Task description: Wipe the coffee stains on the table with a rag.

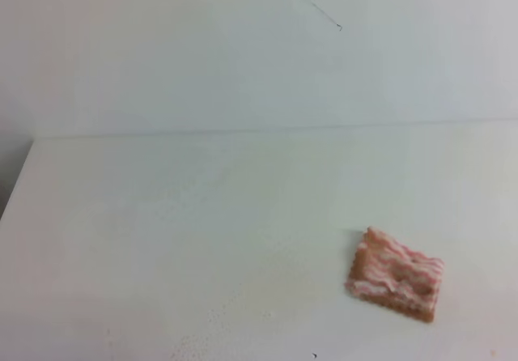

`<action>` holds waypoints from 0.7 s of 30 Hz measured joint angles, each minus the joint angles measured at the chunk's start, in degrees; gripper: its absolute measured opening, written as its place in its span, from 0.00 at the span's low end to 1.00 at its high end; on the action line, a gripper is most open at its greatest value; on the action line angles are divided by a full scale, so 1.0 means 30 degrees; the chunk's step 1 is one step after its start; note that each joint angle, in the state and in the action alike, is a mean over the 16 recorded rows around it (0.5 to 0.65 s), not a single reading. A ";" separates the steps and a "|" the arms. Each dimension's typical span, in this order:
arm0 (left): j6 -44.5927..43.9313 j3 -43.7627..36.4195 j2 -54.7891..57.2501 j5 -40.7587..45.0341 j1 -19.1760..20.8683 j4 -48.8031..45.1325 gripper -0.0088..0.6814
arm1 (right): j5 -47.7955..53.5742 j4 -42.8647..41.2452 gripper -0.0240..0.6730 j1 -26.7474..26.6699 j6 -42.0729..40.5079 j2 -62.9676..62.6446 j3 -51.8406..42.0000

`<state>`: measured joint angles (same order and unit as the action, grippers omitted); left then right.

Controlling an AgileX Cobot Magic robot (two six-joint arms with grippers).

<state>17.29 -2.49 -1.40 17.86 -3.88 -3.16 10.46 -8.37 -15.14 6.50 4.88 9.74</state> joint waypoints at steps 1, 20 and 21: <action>0.0000 0.0000 0.0000 0.0000 0.0000 0.0002 0.01 | -0.0153 -0.0129 0.03 0.0000 0.0005 0.0024 -0.0190; 0.0000 0.0000 -0.0031 0.0000 0.0000 0.0003 0.01 | -0.1322 -0.0427 0.03 0.0600 0.0038 -0.0402 -0.1006; 0.0000 0.0000 -0.0031 0.0000 0.0000 0.0003 0.01 | -0.1320 -0.0425 0.03 0.0828 0.0038 -0.0515 -0.1080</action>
<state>17.29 -2.49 -1.49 17.86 -3.88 -3.16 6.50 -9.65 -12.66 6.61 3.33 6.50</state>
